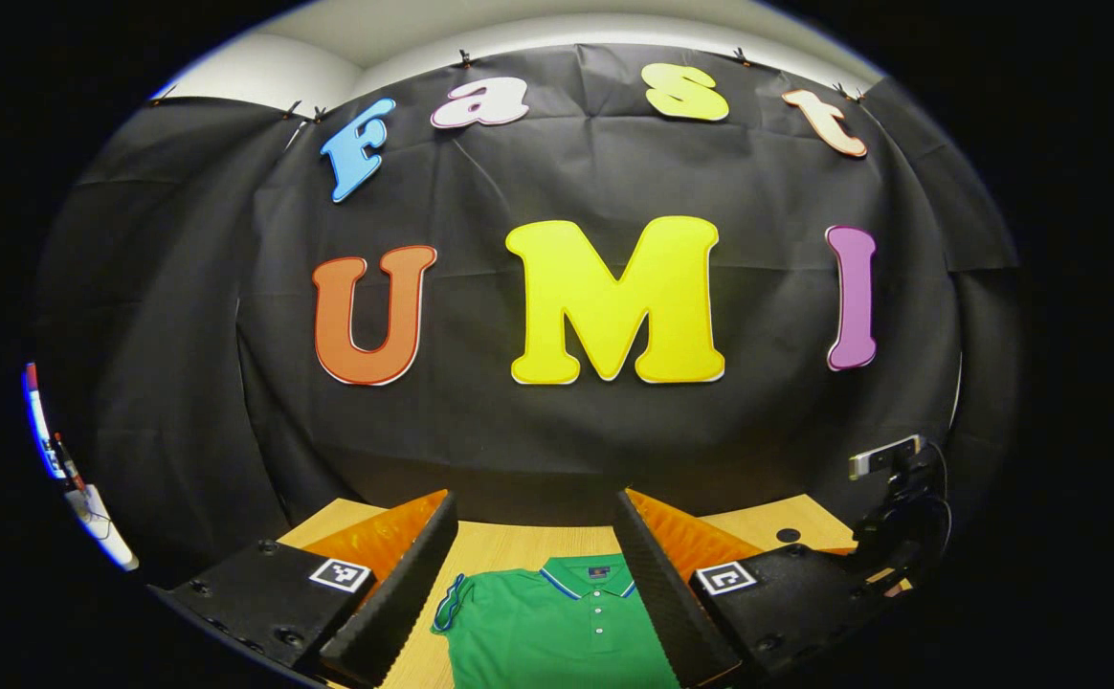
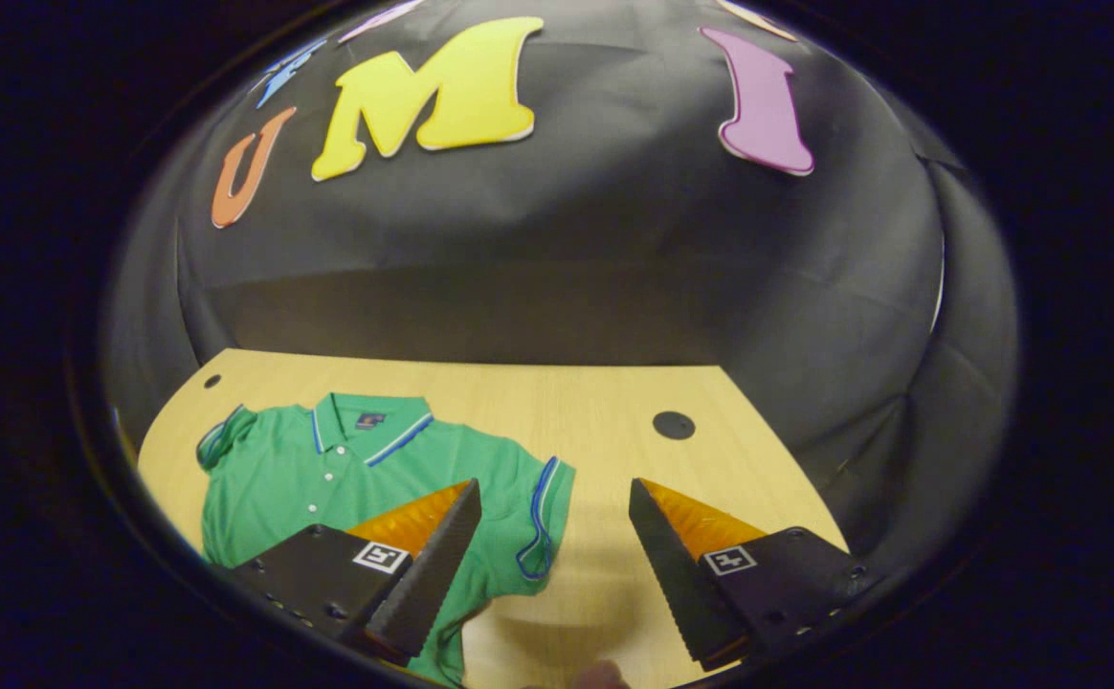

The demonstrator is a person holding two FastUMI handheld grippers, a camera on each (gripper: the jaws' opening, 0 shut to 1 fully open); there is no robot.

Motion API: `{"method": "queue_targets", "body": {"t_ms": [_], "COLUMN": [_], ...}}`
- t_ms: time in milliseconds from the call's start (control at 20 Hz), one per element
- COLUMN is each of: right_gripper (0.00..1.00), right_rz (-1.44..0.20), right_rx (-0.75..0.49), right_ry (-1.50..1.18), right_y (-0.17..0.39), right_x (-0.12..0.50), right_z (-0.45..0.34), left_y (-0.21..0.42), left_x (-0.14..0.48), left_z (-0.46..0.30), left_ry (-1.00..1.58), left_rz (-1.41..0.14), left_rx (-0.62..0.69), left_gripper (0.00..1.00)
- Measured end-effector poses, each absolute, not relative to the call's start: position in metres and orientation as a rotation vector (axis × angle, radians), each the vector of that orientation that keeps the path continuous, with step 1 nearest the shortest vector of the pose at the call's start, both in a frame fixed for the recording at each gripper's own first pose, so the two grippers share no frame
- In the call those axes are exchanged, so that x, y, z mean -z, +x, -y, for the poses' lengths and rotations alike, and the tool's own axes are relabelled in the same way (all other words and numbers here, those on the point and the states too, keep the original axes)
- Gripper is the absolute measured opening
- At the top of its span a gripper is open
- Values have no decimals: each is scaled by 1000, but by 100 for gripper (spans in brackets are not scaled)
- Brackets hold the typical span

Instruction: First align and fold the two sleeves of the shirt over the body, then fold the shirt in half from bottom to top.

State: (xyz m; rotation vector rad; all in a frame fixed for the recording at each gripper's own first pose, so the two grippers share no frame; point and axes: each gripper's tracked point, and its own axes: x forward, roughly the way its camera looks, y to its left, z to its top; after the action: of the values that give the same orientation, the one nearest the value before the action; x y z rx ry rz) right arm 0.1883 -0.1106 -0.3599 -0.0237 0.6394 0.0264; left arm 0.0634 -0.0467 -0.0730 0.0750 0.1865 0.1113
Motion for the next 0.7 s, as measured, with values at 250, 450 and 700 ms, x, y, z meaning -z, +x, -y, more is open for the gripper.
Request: {"method": "queue_targets", "body": {"t_ms": [250, 450, 700], "right_gripper": [97, 91, 40], "right_rz": [-744, -815, -845], "right_rx": [-39, -63, -67], "right_ry": [-24, -18, 73], "right_y": [205, 207, 211], "right_x": [417, 444, 446], "right_z": [119, 119, 115], "left_y": [72, 77, 80], "left_x": [77, 82, 94], "left_z": [62, 61, 65], "left_ry": [96, 110, 110], "left_rz": [-192, -205, -242], "left_rx": [-91, -92, -73], "left_gripper": [100, 100, 100]}}
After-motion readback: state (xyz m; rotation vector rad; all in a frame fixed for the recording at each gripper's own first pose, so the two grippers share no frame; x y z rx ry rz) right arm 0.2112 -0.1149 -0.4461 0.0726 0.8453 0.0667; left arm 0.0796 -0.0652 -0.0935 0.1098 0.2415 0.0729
